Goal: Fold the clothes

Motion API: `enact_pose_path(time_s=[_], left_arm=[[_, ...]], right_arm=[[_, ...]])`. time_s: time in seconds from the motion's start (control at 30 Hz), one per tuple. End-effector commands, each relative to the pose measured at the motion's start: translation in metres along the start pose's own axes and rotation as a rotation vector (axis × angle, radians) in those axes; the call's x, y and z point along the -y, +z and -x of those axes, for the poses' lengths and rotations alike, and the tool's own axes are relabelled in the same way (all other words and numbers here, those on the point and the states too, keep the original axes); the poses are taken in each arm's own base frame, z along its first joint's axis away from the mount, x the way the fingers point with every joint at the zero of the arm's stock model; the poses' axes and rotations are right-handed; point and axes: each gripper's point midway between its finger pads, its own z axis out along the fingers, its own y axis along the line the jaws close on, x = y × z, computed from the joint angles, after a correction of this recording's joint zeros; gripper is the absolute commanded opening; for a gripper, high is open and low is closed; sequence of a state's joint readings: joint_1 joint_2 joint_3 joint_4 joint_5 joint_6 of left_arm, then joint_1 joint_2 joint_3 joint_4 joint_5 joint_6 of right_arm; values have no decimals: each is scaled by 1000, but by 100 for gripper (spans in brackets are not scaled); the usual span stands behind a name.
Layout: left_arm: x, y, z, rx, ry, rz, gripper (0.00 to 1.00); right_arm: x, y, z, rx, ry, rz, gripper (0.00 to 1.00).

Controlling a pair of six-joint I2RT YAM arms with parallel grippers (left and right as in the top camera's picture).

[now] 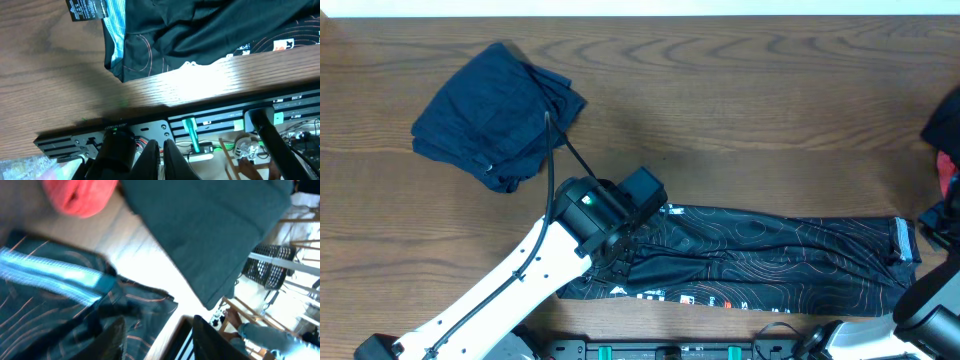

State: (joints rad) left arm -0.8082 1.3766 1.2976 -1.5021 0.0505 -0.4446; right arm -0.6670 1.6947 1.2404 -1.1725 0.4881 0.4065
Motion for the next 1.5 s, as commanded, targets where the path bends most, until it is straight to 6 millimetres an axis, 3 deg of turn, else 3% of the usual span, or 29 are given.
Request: enact_pose_path(time_s=[0.0, 0.03, 0.1, 0.2, 0.33, 0.43, 0.57, 0.73, 0.87, 1.0, 1.1, 1.2, 1.47], left_arm=[[-6, -1, 2, 21, -3, 32, 17], [-8, -1, 4, 28, -3, 41, 31], [-7, -1, 10, 55, -4, 40, 43], [-1, -2, 18, 87, -35, 17, 51], [0, 7, 20, 87, -111, 13, 59], [2, 32, 19, 67, -124, 11, 61], [10, 74, 18, 28, -140, -37, 61], [-6, 106, 37, 37, -246, -49, 61], [-15, 111, 72, 118, -235, -111, 60], [4, 113, 93, 134, -155, -277, 54], [-2, 128, 93, 85, -159, -265, 49], [-8, 142, 80, -9, -186, -245, 43], [-8, 144, 86, 13, -168, -243, 42]], right_arm=[[5, 2, 5, 2, 60, 32, 46], [-10, 2, 4, -18, 61, 121, 48], [-45, -6, -4, -69, -21, 341, 50], [-75, -21, -13, -103, -112, 539, 54], [-92, -35, -26, -149, -166, 672, 55], [-96, -41, -35, -188, -176, 712, 55], [-95, -43, -43, -227, -179, 722, 55], [-102, -51, -49, -255, -182, 780, 54], [-105, -55, -53, -265, -199, 802, 54], [-107, -56, -54, -261, -215, 802, 54], [-107, -56, -55, -265, -220, 798, 54], [-107, -56, -56, -264, -224, 798, 54], [-107, -56, -55, -259, -226, 798, 54]])
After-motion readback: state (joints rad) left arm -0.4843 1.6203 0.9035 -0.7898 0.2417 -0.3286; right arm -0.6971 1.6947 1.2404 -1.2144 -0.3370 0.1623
